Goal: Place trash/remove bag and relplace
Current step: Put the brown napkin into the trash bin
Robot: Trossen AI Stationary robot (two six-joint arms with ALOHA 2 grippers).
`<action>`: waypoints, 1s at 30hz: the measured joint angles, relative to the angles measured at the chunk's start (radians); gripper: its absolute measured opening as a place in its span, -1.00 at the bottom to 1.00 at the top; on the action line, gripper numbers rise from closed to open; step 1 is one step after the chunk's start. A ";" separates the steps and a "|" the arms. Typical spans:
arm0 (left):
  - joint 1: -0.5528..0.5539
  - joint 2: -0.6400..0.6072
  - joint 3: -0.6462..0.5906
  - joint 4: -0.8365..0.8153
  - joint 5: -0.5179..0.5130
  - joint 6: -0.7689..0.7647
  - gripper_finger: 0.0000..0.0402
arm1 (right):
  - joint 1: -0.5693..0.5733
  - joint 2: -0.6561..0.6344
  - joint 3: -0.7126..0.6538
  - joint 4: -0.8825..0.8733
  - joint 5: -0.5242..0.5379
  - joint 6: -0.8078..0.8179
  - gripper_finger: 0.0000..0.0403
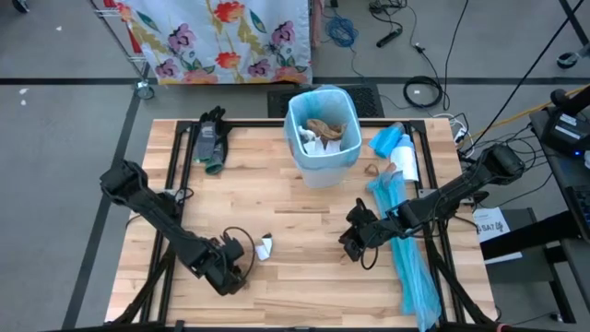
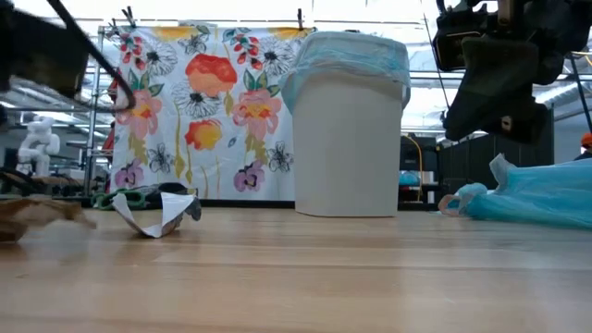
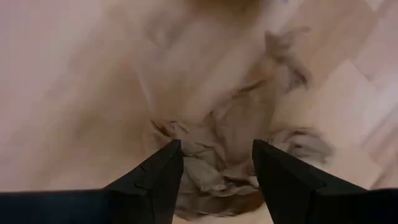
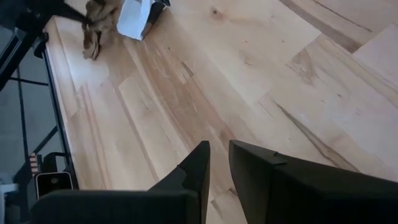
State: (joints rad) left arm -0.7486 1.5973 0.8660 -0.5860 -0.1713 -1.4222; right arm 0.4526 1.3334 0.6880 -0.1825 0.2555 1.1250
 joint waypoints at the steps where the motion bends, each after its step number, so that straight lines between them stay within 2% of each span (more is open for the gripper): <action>1: 0.000 0.009 -0.013 0.012 0.026 -0.009 -0.02 | 0.000 0.000 0.000 0.000 0.000 0.009 -0.75; 4: 0.000 0.042 -0.028 0.012 0.044 -0.037 -0.03 | 0.000 0.000 0.000 0.000 0.000 0.015 -0.75; 6: 0.008 0.046 -0.032 0.013 0.054 -0.039 -0.13 | 0.000 0.000 0.000 0.000 0.000 0.015 -0.75; 8: 0.023 0.047 -0.032 0.009 0.071 -0.039 -0.36 | 0.000 0.000 0.000 0.000 0.001 0.014 -0.75; 11: 0.038 0.018 -0.020 0.005 0.088 -0.034 -0.85 | 0.000 0.000 0.000 0.000 0.003 0.011 -0.75; 12: 0.039 0.003 -0.015 -0.015 0.080 -0.036 -0.91 | 0.000 0.000 0.000 -0.001 0.004 0.009 -0.75; 15: 0.044 -0.054 0.035 -0.094 0.077 -0.046 -0.96 | 0.000 0.000 0.000 -0.001 0.004 -0.012 -0.75; 21: 0.067 -0.178 0.210 -0.552 0.048 -0.047 -0.98 | -0.002 0.000 0.000 -0.001 0.004 -0.029 -0.75; 26: 0.125 -0.289 0.377 -0.858 -0.066 -0.031 -0.99 | -0.005 0.000 0.000 -0.003 0.004 -0.044 -0.75; 30: 0.235 -0.354 0.481 -0.971 -0.171 0.054 -0.99 | -0.015 0.000 0.000 -0.002 0.008 -0.080 -0.75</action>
State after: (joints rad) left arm -0.5141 1.2434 1.3475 -1.5570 -0.3422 -1.3685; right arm 0.4378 1.3338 0.6883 -0.1843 0.2635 1.0448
